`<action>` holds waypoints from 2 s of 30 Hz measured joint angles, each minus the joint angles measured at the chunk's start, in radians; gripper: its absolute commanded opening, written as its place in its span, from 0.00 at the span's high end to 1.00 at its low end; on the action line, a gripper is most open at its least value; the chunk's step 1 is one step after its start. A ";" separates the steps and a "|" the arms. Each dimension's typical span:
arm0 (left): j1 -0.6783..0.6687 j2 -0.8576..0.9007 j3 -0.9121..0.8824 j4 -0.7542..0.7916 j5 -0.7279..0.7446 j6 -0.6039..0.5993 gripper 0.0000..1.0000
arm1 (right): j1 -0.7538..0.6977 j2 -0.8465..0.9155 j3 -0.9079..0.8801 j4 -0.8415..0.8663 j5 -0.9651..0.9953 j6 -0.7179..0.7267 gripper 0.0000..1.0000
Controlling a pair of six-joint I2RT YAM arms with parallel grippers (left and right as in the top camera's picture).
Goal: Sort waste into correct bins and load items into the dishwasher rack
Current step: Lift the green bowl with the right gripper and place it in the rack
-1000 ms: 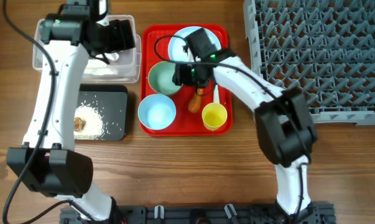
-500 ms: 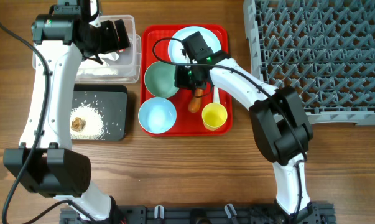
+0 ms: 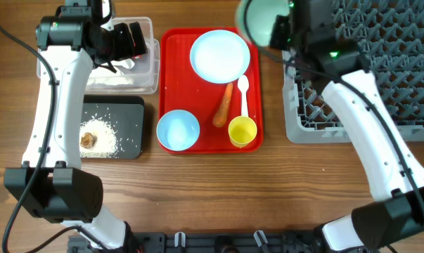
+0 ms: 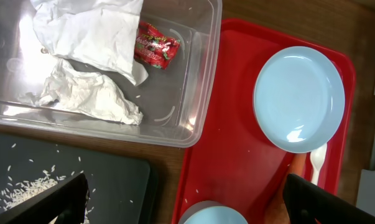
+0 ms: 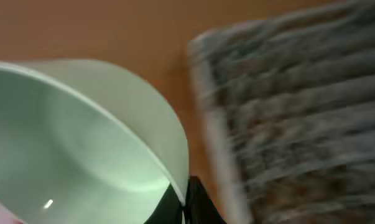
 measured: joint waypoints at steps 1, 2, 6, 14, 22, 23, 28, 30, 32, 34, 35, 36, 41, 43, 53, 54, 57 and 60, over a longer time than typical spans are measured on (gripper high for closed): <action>0.000 0.000 0.000 0.000 0.000 0.000 0.00 | -0.034 0.003 0.000 0.029 0.130 -0.023 0.96; 0.000 0.000 0.000 0.000 0.000 0.000 0.00 | -0.059 0.006 -0.003 0.078 0.209 -0.040 0.96; 0.000 0.001 0.000 0.000 0.000 0.000 0.00 | -0.172 0.035 -0.001 0.298 0.389 -0.137 0.96; 0.000 0.001 0.000 -0.001 0.000 0.000 0.00 | -0.257 0.286 0.002 0.758 0.575 -0.573 0.96; 0.000 0.002 0.000 0.000 0.000 0.000 0.00 | -0.257 0.437 0.001 0.729 0.674 -0.764 0.96; 0.000 0.002 0.000 0.000 0.000 0.000 0.00 | -0.257 0.444 0.001 0.712 0.675 -0.762 0.96; 0.000 0.002 0.000 0.000 0.000 0.000 0.00 | -0.257 0.472 -0.002 0.573 0.674 -0.678 0.96; 0.000 0.002 0.000 -0.001 0.001 0.000 0.00 | -0.257 0.472 -0.001 0.536 0.673 -0.637 0.96; 0.000 0.002 0.000 0.000 0.000 0.000 0.00 | -0.257 0.472 0.002 0.494 0.674 -0.596 0.96; 0.000 0.002 0.000 -0.001 0.000 0.000 0.00 | -0.257 0.472 0.006 0.446 0.672 -0.560 0.95; 0.000 0.002 0.000 0.000 0.000 0.000 0.00 | -0.257 0.471 0.008 0.433 0.669 -0.550 0.92; 0.000 0.002 0.000 0.000 0.000 0.000 0.00 | -0.257 0.471 0.008 0.424 0.665 -0.544 0.91; 0.000 0.002 0.000 0.000 0.000 0.000 0.00 | -0.234 0.472 0.006 0.403 0.530 -0.540 0.92; 0.000 0.002 0.000 0.000 0.000 0.000 0.00 | -0.229 0.472 0.004 0.433 0.515 -0.529 0.91; 0.000 0.002 0.000 0.000 0.000 0.000 0.00 | -0.175 0.472 -0.002 0.232 0.360 -0.494 0.42; 0.000 0.002 0.000 0.000 0.000 0.000 0.00 | -0.169 0.472 -0.002 0.231 0.362 -0.497 0.39; 0.000 0.002 0.000 0.000 0.001 0.000 0.00 | -0.167 0.472 -0.002 0.235 0.392 -0.496 0.36; 0.000 0.002 0.000 0.000 0.000 0.000 0.00 | -0.166 0.459 -0.002 0.232 0.391 -0.496 0.34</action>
